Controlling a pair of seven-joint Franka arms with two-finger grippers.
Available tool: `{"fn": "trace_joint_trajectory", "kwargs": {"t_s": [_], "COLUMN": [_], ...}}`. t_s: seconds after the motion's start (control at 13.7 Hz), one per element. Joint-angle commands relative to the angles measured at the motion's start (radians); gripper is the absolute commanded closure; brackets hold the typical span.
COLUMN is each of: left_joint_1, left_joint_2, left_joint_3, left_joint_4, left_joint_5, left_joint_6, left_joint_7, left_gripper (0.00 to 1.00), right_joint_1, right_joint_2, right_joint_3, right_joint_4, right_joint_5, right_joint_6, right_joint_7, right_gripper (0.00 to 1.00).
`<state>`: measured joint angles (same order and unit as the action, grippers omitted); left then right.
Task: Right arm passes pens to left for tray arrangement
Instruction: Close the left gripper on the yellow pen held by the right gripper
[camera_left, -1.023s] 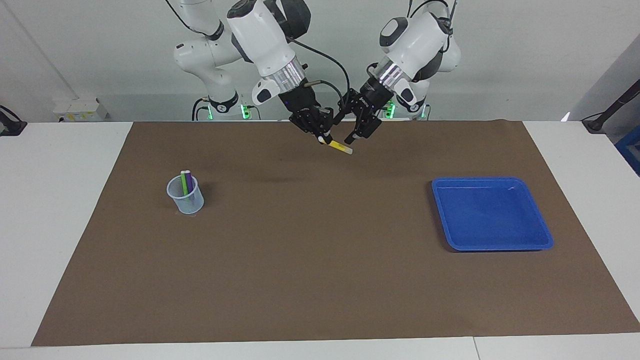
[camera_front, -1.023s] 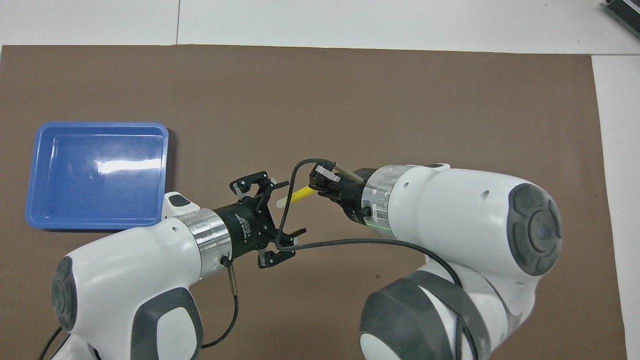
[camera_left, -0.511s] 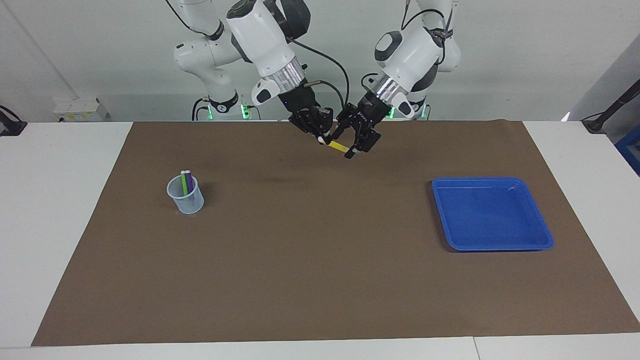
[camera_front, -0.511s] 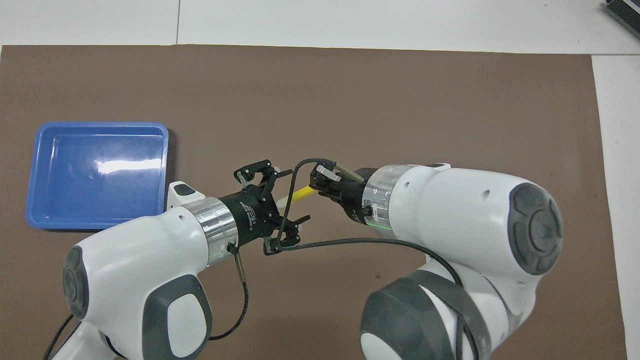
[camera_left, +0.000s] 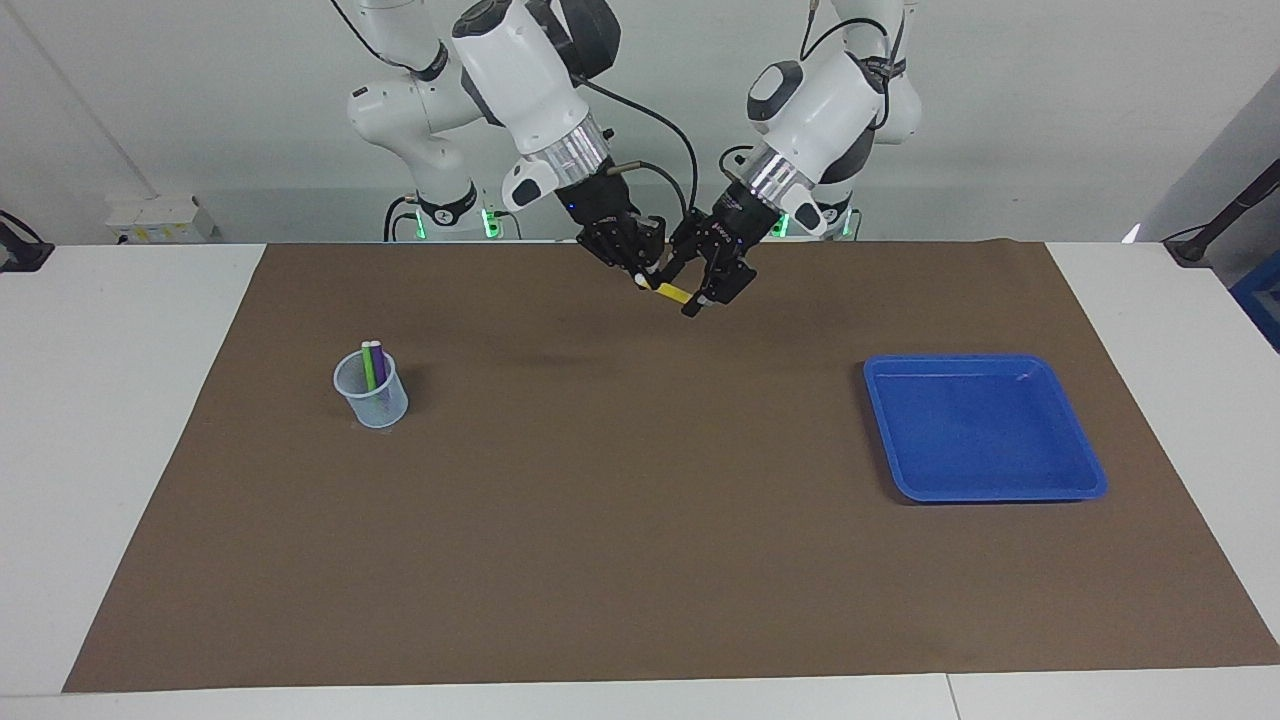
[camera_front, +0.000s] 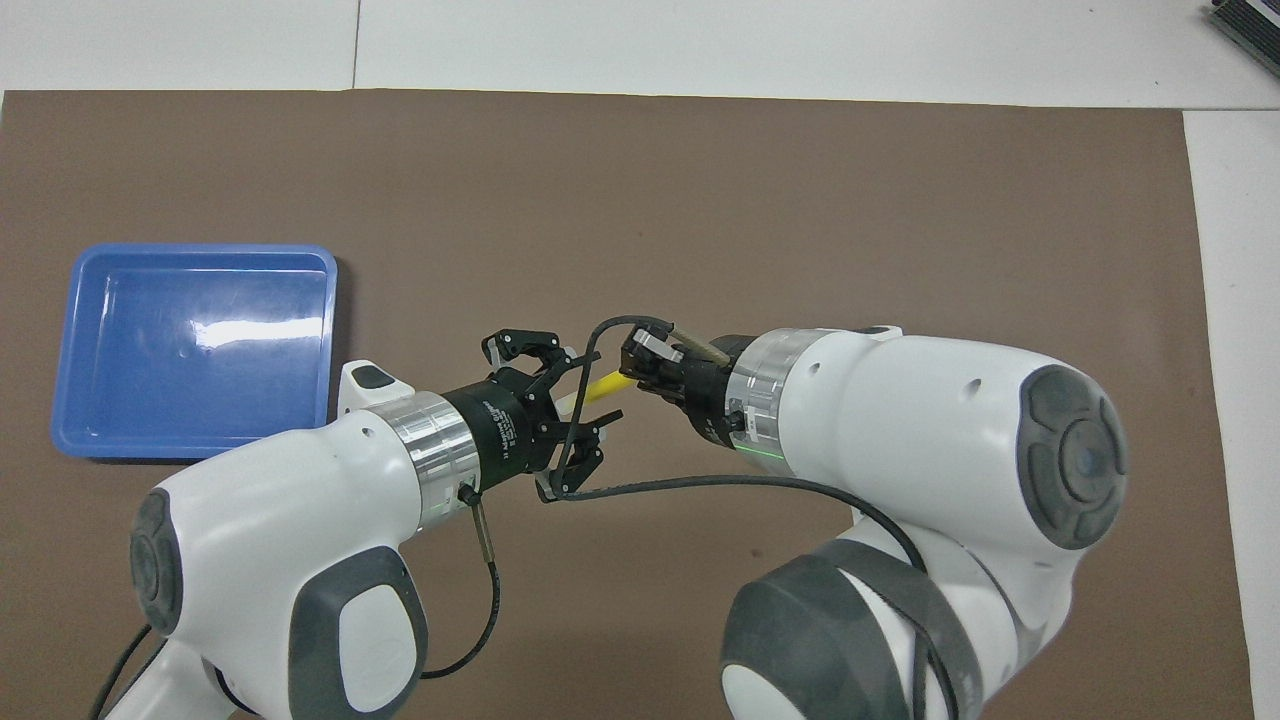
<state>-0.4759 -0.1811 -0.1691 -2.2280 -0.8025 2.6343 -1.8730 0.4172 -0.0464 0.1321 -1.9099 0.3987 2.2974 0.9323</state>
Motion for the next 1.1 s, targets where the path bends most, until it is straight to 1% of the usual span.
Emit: {"fn": "trace_joint_trajectory", "kwargs": {"t_s": [0.0,0.07,0.51,0.58,0.66,0.88,0.95,1.02], "left_joint_1": [-0.001,0.002,0.005,0.005,0.005,0.005,0.006,0.011], "left_joint_2": [0.012,0.012,0.012,0.012,0.012,0.012,0.011,0.011], "left_joint_3": [0.000,0.000,0.000,0.000,0.000,0.000,0.002,0.002], "left_joint_4": [0.014,0.015,0.014,0.015,0.015,0.013,0.013,0.013], "left_joint_5": [0.017,0.016,0.016,0.016,0.016,0.016,0.016,0.017], "left_joint_6": [0.010,0.009,0.004,0.003,0.003,0.001,0.000,-0.003], "left_joint_7": [-0.003,-0.005,-0.014,-0.014,-0.012,-0.002,0.011,0.055], "left_gripper": [0.85,1.00,1.00,1.00,1.00,1.00,1.00,1.00], "right_joint_1": [-0.009,-0.009,-0.012,-0.012,-0.012,-0.028,-0.031,-0.049], "right_joint_2": [-0.021,-0.021,-0.018,-0.018,-0.018,-0.016,-0.015,-0.016], "right_joint_3": [0.003,0.003,0.001,0.001,0.000,-0.002,-0.003,-0.005], "right_joint_4": [-0.026,-0.026,-0.020,-0.018,-0.018,-0.014,-0.014,-0.014], "right_joint_5": [0.025,0.025,0.025,0.025,0.025,0.020,0.011,0.005], "right_joint_6": [0.019,0.019,0.010,0.008,0.010,0.001,-0.007,-0.034], "right_joint_7": [-0.036,-0.036,-0.036,-0.035,-0.033,-0.047,-0.082,-0.155], "right_gripper": [1.00,1.00,1.00,0.76,0.01,0.00,0.00,0.00]}}
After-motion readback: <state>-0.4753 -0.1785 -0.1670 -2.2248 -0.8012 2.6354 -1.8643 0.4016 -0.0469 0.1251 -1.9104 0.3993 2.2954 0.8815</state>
